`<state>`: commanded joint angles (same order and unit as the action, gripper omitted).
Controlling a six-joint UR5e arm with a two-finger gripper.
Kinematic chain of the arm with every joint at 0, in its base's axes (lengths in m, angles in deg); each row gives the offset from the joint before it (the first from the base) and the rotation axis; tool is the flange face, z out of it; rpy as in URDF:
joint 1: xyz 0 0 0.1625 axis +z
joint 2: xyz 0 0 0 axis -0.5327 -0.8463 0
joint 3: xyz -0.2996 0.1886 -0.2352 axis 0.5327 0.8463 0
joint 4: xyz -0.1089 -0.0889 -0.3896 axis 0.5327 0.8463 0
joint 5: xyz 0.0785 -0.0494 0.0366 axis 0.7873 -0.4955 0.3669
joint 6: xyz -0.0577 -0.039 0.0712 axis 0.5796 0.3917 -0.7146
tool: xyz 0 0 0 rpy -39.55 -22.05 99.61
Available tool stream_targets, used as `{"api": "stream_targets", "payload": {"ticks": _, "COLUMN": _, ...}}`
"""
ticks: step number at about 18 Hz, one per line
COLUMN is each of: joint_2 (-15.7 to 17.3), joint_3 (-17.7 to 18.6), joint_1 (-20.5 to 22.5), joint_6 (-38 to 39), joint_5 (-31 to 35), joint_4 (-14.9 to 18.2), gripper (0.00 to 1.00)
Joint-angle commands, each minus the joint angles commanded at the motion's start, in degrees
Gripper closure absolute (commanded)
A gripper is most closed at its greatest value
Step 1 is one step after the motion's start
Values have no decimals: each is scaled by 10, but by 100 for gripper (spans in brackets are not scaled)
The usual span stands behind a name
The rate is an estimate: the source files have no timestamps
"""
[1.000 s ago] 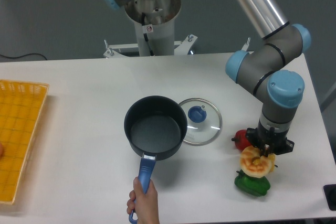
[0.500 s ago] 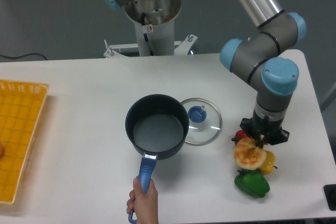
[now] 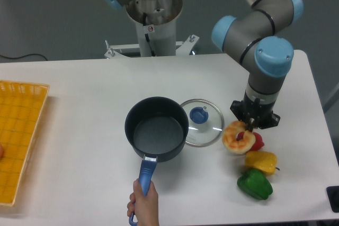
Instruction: Pick up the donuts
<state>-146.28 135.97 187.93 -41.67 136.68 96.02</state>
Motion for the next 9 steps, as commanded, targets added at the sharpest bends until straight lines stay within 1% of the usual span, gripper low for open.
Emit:
{"api": "stream_targets", "payload": {"ticks": 4, "joint_2": 5, "joint_3": -17, "joint_1": 0, "joint_6": -19, "joint_5": 39, "joint_4": 44, "gripper": 92}}
{"api": "stream_targets", "payload": {"ticks": 6, "joint_2": 7, "joint_3": -28, "joint_1": 1, "joint_6": -19, "joint_5": 40, "joint_4": 65, "gripper": 92}}
{"api": "stream_targets", "payload": {"ticks": 9, "joint_2": 14, "joint_3": -35, "joint_1": 1, "joint_6": -19, "joint_5": 38, "joint_4": 79, "gripper": 92}}
